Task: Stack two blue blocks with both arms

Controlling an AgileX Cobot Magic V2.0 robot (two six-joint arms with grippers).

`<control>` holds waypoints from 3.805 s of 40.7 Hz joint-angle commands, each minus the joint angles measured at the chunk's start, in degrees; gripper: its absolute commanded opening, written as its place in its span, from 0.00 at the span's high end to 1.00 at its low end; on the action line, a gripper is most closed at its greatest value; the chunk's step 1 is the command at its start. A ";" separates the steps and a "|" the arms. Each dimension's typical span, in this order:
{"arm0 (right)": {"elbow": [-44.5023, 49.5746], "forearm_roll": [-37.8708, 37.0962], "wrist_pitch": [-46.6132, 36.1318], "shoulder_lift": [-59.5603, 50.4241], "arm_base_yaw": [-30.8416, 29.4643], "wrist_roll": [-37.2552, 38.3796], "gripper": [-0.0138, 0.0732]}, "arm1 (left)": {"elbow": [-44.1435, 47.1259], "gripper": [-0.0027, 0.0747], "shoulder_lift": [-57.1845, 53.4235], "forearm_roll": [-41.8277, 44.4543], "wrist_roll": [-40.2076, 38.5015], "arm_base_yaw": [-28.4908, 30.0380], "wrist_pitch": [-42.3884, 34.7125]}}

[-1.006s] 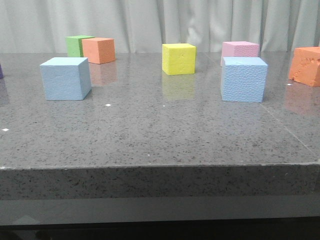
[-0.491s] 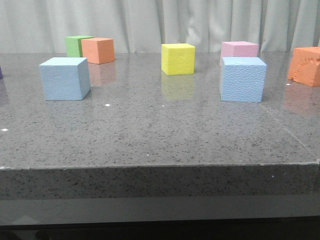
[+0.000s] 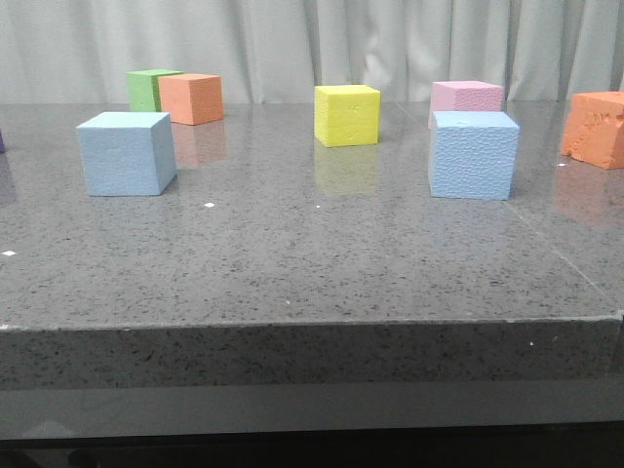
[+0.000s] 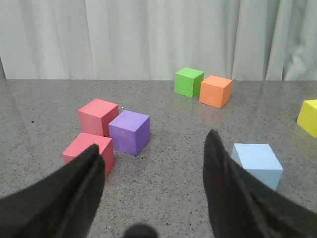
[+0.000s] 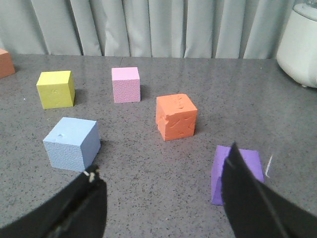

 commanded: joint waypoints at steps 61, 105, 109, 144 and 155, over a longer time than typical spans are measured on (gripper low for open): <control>-46.76 -5.81 20.23 65.28 20.02 18.54 0.21 | -1.46 0.40 0.87 0.25 -0.21 -0.23 -4.70; -49.42 -9.01 11.63 80.96 19.56 29.94 0.10 | -1.46 0.40 0.87 0.25 -0.21 -0.23 -4.57; -49.42 -8.10 11.89 82.47 19.62 29.94 0.10 | -1.46 0.40 0.87 0.25 -0.21 -0.23 -4.57; -60.76 -15.26 18.25 84.10 33.60 35.96 0.37 | -1.46 0.40 0.87 0.25 -0.21 -0.23 -4.48; -67.40 -18.23 20.35 91.60 35.16 40.87 0.37 | -1.46 0.40 0.87 0.25 -0.21 -0.23 -4.48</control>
